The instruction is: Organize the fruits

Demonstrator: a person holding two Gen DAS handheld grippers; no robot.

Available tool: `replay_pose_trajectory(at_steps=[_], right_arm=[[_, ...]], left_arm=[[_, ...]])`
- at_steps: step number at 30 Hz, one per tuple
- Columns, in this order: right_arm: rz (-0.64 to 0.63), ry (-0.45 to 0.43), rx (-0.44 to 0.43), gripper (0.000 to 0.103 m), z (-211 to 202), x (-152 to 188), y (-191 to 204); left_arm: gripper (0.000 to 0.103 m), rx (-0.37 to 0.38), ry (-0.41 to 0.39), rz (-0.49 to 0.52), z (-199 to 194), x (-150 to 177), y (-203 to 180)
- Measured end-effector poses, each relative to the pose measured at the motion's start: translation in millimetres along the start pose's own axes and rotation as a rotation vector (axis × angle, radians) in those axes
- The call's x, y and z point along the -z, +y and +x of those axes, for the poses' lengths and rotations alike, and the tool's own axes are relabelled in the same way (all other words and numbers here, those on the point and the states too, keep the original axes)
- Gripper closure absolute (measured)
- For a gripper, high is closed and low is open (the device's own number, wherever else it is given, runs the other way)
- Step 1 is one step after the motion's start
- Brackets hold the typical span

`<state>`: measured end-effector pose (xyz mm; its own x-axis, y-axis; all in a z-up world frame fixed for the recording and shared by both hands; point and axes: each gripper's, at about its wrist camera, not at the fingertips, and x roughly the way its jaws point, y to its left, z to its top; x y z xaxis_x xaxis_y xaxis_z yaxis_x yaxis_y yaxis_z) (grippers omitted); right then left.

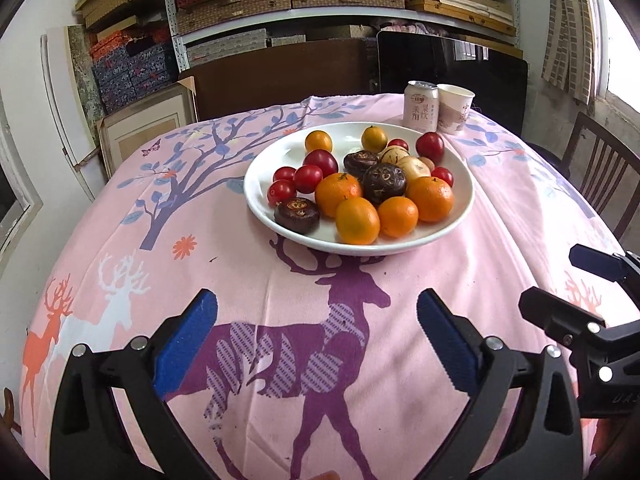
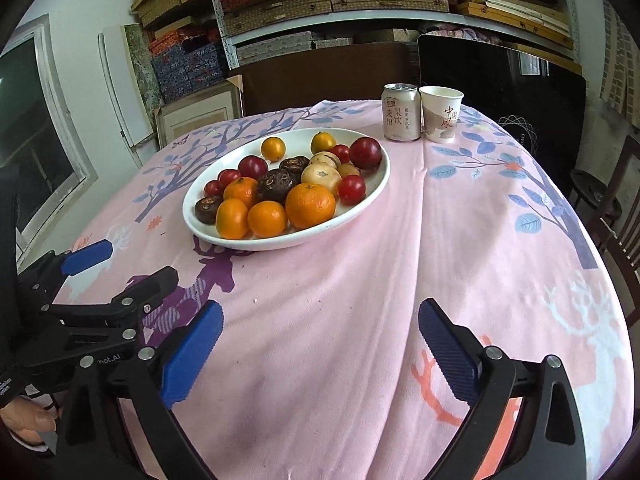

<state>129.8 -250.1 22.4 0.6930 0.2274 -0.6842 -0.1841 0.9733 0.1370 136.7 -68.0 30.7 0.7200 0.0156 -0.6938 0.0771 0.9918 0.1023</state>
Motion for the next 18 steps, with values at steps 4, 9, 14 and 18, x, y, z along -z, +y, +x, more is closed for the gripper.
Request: replay_pose_trajectory(at_steps=[4,9,14,18], right_arm=[[-0.004,0.012,0.018,0.004,-2,10,4],[-0.023,0.031,0.016,0.004,-2,20,10],[-0.032,0.016,0.017,0.004,-6,26,16],[-0.047,0.026,0.009,0.004,-4,28,19]], left_arm=[[0.005,-0.013,0.006,-0.018,-9,11,5],[0.005,-0.008,0.019,-0.031,-17,22,12],[0.005,-0.016,0.016,-0.041,-22,31,17],[0.005,-0.009,0.028,-0.058,-21,37,20]])
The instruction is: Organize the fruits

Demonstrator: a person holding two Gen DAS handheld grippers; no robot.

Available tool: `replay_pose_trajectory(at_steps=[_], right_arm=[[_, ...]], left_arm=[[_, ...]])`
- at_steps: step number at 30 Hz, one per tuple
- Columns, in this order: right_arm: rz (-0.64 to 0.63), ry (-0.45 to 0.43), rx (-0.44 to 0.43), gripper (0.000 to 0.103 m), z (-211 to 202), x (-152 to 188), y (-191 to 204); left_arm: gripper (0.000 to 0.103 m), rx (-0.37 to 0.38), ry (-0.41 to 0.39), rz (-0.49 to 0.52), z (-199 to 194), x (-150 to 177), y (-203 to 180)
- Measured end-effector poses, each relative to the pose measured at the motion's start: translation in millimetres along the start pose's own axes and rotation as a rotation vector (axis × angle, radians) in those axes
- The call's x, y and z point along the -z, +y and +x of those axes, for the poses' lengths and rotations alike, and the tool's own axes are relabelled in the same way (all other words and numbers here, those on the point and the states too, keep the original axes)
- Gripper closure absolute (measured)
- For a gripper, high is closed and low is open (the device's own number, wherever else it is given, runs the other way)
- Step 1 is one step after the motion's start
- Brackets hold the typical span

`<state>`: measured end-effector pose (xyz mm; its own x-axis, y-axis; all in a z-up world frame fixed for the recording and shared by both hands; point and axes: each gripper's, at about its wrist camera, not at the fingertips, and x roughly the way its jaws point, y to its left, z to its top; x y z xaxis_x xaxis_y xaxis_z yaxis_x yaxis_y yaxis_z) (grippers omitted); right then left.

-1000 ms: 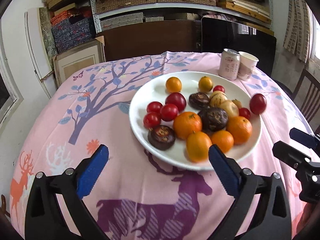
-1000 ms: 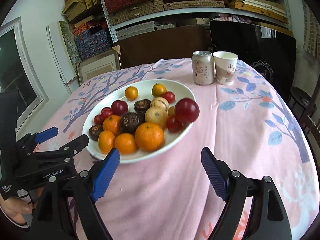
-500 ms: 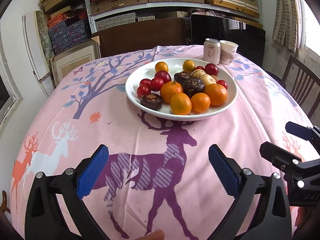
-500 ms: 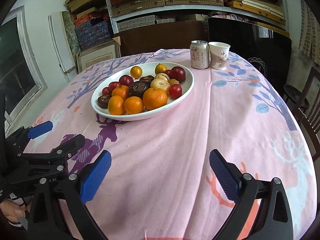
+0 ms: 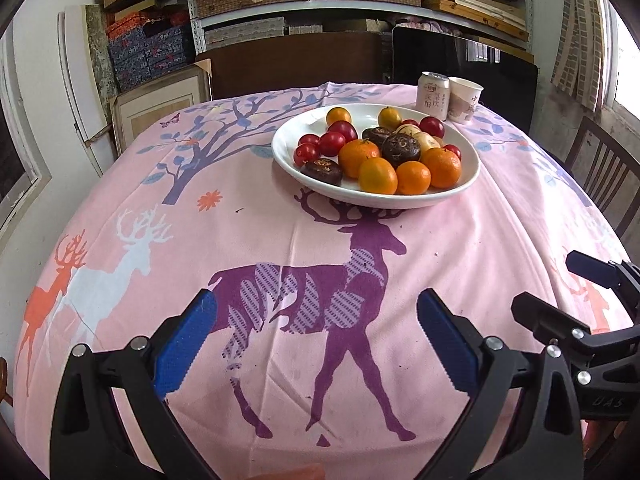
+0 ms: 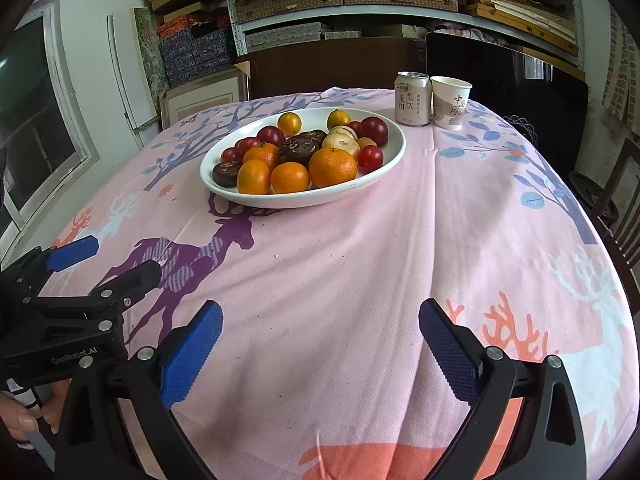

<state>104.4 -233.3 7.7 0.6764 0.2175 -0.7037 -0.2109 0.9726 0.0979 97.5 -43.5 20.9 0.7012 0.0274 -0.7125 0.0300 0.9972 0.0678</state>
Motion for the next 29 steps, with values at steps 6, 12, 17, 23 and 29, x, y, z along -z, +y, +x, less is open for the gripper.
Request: replay_pose_trajectory(at_steps=[6,12,17,23,29], right_arm=[[0.007,0.01,-0.006,0.004,5,2,-2],[0.01,0.023,-0.011,0.004,10,4,-2],[0.02,0.026,-0.018,0.004,10,6,-4],[0.028,0.043,-0.02,0.004,12,8,-6],[0.009,0.095,0.044,0.004,16,15,-5]], left_arm=[[0.005,0.011,0.014,0.009,4,4,-2],[0.005,0.015,-0.001,0.016,4,5,-4],[0.005,0.031,0.005,0.024,6,8,-4],[0.005,0.039,0.056,0.014,20,13,-3],[0.005,0.048,0.128,-0.034,37,16,7]])
